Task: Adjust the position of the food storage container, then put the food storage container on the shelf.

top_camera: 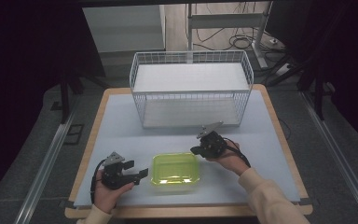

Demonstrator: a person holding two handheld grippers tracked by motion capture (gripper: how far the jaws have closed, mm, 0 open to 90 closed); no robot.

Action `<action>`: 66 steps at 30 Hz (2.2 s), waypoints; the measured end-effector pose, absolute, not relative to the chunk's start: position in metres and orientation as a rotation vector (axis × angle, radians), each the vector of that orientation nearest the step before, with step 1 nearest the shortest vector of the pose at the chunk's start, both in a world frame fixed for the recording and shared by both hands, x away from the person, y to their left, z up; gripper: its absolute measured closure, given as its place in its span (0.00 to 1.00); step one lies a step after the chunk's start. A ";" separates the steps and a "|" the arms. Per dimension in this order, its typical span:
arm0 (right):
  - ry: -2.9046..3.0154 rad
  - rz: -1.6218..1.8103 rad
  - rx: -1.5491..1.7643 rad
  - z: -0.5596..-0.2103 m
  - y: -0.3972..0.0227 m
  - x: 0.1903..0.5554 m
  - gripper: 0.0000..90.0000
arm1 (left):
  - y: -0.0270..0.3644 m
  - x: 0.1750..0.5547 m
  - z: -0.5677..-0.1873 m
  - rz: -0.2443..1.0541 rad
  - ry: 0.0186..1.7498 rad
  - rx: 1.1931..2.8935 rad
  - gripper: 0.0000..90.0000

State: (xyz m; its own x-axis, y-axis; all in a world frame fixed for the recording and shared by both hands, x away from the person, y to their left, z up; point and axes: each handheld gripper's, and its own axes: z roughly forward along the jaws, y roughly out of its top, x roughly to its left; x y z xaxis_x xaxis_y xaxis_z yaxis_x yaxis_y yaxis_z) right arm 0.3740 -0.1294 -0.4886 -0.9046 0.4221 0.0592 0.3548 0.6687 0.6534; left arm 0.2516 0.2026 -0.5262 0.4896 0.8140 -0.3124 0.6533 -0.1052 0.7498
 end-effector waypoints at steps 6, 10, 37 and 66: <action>2.779 1.041 0.637 -0.490 -0.132 0.370 1.00 | 0.202 0.252 -0.526 0.221 1.232 1.826 0.26; 2.756 1.033 0.647 -0.488 -0.133 0.370 1.00 | 0.203 0.251 -0.526 0.221 1.231 1.823 0.26; 2.575 1.373 0.971 -0.488 -0.192 0.316 0.43 | 0.205 0.251 -0.514 0.093 1.207 1.782 0.31; 2.621 1.578 1.380 -0.508 -0.185 0.307 0.48 | 0.198 0.264 -0.518 -0.234 1.234 1.711 0.42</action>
